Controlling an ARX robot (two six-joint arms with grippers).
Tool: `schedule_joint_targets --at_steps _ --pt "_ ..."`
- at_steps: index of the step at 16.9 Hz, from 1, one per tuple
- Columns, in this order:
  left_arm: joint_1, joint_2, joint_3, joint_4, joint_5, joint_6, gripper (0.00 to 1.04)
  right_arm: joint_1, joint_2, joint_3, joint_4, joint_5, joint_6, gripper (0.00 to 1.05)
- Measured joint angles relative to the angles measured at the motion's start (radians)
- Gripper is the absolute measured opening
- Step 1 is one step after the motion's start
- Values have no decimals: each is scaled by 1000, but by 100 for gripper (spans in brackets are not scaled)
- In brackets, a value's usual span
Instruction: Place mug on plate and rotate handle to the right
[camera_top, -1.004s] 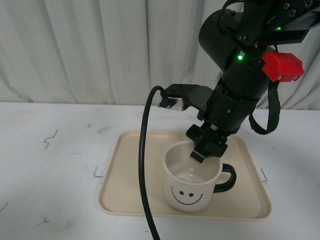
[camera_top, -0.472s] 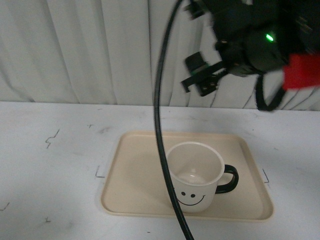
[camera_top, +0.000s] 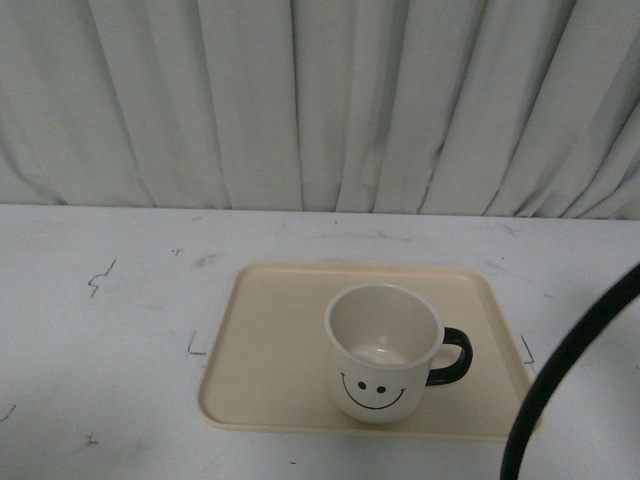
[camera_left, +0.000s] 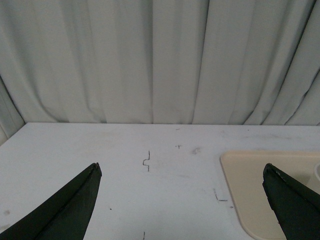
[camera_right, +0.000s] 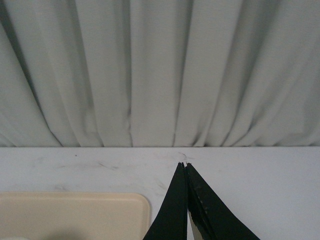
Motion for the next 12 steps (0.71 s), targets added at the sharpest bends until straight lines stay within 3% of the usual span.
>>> schedule_joint_targets --at_steps 2,6,10,12 --pt "0 0 0 0 0 0 98 -29 -36 -70 67 -17 2 2" --pt "0 0 0 0 0 0 98 -38 -96 -139 31 -49 2 2" --pt "0 0 0 0 0 0 98 -82 -299 -227 -67 -82 3 2" --pt "0 0 0 0 0 0 98 -150 -404 -263 -139 -157 2 2"
